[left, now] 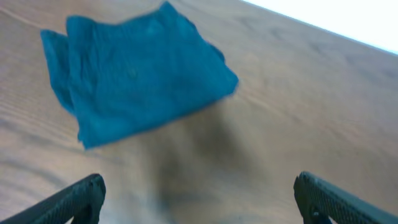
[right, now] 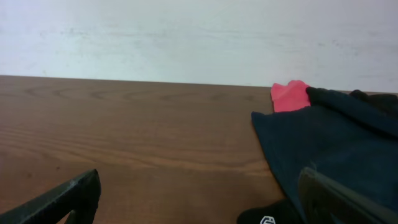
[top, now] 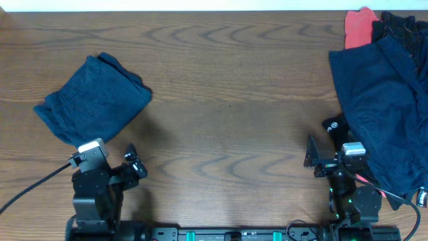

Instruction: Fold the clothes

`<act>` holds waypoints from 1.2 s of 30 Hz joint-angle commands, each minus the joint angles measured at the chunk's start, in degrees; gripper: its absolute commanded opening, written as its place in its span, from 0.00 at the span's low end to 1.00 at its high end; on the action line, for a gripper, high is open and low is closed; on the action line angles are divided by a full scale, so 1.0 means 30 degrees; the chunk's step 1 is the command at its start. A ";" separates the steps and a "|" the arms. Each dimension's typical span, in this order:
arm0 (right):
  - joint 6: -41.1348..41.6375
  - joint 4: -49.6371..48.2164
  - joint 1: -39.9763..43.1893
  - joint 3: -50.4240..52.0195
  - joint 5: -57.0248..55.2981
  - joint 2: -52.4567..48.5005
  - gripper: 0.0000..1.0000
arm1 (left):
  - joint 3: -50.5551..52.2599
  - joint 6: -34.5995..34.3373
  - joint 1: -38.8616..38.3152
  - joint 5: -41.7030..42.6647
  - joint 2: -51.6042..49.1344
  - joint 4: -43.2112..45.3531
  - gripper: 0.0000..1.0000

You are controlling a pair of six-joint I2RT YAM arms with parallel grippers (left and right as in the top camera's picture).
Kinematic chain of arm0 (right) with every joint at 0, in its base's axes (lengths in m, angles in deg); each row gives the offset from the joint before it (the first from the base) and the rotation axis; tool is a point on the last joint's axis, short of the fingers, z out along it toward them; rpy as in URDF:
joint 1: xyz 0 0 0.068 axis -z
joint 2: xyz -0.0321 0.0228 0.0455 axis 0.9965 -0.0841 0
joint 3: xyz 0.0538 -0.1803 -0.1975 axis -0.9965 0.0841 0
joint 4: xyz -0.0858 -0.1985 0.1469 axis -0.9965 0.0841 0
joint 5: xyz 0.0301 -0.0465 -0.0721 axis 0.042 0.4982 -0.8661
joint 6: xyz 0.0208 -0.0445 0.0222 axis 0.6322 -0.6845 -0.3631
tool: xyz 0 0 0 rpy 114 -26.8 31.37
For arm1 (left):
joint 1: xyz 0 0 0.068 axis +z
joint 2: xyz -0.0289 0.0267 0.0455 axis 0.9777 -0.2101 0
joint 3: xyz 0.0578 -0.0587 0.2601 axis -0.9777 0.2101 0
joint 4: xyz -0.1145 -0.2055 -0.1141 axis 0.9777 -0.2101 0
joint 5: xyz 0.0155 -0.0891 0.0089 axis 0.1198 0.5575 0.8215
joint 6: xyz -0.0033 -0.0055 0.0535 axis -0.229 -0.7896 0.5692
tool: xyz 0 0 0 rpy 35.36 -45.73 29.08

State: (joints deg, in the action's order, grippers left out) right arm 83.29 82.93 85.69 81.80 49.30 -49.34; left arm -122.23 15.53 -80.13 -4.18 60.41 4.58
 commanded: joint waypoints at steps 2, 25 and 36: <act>-0.0291 0.0066 -0.0306 0.0022 -0.0095 0.0087 0.99 | 0.3701 0.0313 0.0882 0.0270 0.1967 0.3410 0.98; -0.0291 0.0066 -0.0306 0.0022 -0.0095 0.0087 0.99 | 1.1744 0.2106 0.0692 0.0583 0.6295 1.3238 0.98; -0.0291 0.0066 -0.0306 0.0022 -0.0095 0.0087 0.99 | 1.1744 0.2106 0.0692 0.0583 0.6207 1.3238 0.98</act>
State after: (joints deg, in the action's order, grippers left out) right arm 83.26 82.95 85.69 81.80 49.21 -49.34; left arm -88.04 21.28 -77.93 -2.13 79.12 46.63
